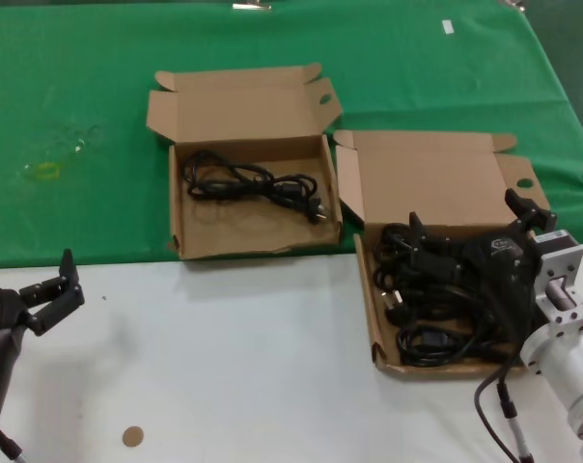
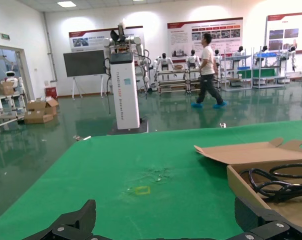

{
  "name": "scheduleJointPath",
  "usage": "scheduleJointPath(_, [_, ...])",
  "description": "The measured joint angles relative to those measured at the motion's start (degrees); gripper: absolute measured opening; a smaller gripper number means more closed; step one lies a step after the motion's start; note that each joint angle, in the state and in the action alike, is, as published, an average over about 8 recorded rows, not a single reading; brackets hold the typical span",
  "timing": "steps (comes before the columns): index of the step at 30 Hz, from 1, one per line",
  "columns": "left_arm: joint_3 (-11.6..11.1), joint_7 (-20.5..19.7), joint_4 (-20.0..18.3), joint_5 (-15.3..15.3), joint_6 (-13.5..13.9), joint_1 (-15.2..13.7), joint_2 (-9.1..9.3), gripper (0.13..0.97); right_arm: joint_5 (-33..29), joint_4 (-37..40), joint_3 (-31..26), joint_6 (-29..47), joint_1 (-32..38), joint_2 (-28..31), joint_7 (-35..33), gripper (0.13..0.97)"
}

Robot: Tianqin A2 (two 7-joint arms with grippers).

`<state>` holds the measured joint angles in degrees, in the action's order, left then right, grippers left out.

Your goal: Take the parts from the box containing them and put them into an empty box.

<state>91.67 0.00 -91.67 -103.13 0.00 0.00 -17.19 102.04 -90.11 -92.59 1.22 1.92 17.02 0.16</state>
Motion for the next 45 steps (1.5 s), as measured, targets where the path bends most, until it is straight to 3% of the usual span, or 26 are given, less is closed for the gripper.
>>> scheduleJointPath(45, [0.0,0.0,0.0,0.0,0.0,0.0,0.0,0.966,0.0,0.0,0.0,0.0,0.0,0.0,0.0,0.966])
